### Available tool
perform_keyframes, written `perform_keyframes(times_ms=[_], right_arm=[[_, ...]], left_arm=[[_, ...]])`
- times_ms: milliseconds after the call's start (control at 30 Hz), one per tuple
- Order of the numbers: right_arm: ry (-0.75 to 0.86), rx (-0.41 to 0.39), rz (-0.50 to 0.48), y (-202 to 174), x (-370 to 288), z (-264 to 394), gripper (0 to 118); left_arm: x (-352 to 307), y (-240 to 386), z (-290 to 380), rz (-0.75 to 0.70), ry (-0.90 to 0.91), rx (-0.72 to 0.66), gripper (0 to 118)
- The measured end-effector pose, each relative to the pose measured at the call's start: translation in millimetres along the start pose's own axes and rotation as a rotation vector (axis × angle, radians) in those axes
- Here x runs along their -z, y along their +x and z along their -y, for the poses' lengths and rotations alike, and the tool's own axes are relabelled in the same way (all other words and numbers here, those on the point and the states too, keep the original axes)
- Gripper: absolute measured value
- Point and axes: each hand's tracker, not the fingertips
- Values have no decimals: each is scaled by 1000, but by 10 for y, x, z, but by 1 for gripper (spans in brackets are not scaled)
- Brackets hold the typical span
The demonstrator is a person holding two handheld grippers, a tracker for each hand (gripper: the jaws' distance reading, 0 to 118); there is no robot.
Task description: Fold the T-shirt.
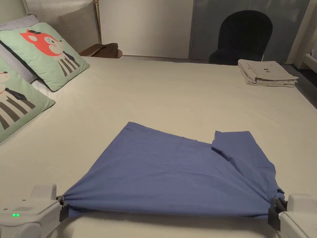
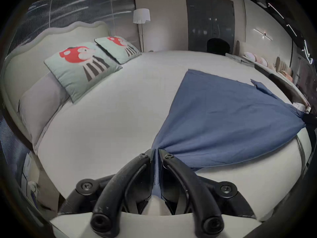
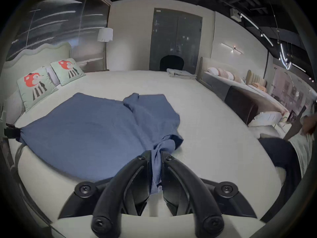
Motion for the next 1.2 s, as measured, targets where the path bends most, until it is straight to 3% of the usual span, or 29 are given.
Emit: perform_keyframes(times_ms=[267,433,500,567,633,933,1100,1200], right_arm=[[-211,76,-4,20,30,539,9],[-192,102,9,-24,0,508,12],[-194,94,16,-52,-15,413,24],[-166,71,29,-94,-43,273,65],[-98,59,37,-161,-85,109,102],[213,60,41,-471,-463,-722,103],[364,38,76,-561,-661,-1004,103],[410,25,102,-604,-745,-1089,90]], left_arm=[[100,-163,408,1,-112,-35,1],[155,-157,361,-6,-122,-30,5],[131,-115,307,-10,-124,-28,26],[120,-94,202,-10,-106,-39,75],[77,-13,73,14,-49,-74,108],[-482,525,-809,132,319,-139,109],[-755,878,-1116,138,533,-90,109],[-848,1068,-1217,150,607,-41,107]])
